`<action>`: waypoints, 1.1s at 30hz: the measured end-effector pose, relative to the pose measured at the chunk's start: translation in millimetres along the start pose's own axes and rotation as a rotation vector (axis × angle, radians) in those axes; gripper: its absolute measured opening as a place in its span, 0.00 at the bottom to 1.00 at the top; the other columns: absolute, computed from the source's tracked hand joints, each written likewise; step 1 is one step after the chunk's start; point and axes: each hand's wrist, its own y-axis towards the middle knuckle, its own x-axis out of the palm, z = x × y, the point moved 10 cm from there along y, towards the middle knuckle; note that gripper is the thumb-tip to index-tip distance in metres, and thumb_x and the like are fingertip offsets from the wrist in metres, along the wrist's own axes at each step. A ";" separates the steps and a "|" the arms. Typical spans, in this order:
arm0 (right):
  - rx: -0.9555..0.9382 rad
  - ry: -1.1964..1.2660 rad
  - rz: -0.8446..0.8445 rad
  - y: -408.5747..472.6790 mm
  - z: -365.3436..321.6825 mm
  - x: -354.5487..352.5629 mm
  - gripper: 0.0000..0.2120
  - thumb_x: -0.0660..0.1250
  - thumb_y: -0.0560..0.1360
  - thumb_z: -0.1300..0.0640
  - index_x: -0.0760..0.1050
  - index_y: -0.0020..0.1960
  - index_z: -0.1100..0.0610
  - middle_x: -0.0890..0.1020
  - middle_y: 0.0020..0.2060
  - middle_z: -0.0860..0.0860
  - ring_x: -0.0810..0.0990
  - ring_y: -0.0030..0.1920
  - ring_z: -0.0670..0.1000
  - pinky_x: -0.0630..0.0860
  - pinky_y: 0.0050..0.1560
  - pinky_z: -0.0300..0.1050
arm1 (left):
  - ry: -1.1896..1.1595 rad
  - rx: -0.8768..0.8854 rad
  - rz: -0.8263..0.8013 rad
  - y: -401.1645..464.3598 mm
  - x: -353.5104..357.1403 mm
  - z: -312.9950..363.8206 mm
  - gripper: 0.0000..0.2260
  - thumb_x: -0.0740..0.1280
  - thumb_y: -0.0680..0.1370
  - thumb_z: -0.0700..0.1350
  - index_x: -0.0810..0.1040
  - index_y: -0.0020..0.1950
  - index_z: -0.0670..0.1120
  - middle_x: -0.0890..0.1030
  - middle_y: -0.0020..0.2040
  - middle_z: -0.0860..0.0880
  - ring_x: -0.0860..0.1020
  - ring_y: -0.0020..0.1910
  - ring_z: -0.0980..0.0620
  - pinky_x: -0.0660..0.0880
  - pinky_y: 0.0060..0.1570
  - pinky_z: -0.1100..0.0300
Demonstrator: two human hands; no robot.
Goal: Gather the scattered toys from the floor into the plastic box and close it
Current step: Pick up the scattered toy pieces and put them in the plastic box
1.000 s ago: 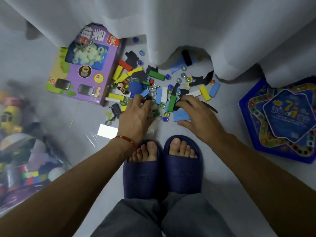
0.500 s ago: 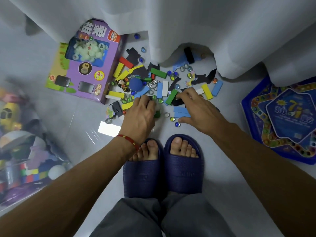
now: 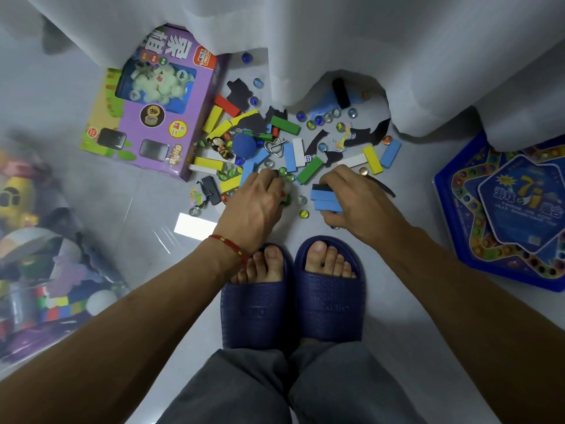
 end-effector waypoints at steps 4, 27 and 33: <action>0.178 0.266 0.111 -7.0 15.6 -11.6 0.20 0.77 0.70 0.56 0.76 0.58 0.60 0.79 0.49 0.53 0.79 0.47 0.53 0.80 0.44 0.51 | -0.030 0.018 0.031 1.9 -5.6 -0.7 0.10 0.71 0.69 0.31 0.79 0.49 0.34 0.79 0.45 0.37 0.78 0.40 0.37 0.78 0.39 0.47; 0.330 0.029 0.059 -50.0 22.6 8.9 0.10 0.66 0.80 0.52 0.73 0.56 0.58 0.79 0.47 0.56 0.79 0.41 0.58 0.76 0.37 0.50 | -2.046 -1.235 -0.094 -64.4 31.6 -28.7 0.08 0.55 0.68 0.39 0.71 0.44 0.43 0.72 0.39 0.44 0.70 0.32 0.48 0.70 0.30 0.61; 0.114 -0.123 0.060 -29.5 -8.6 10.7 0.08 0.71 0.76 0.63 0.72 0.49 0.62 0.74 0.44 0.59 0.67 0.29 0.54 0.67 0.26 0.46 | -2.177 -1.066 -0.131 -56.9 27.1 -16.6 0.11 0.57 0.63 0.45 0.69 0.42 0.43 0.71 0.39 0.44 0.69 0.34 0.47 0.65 0.36 0.58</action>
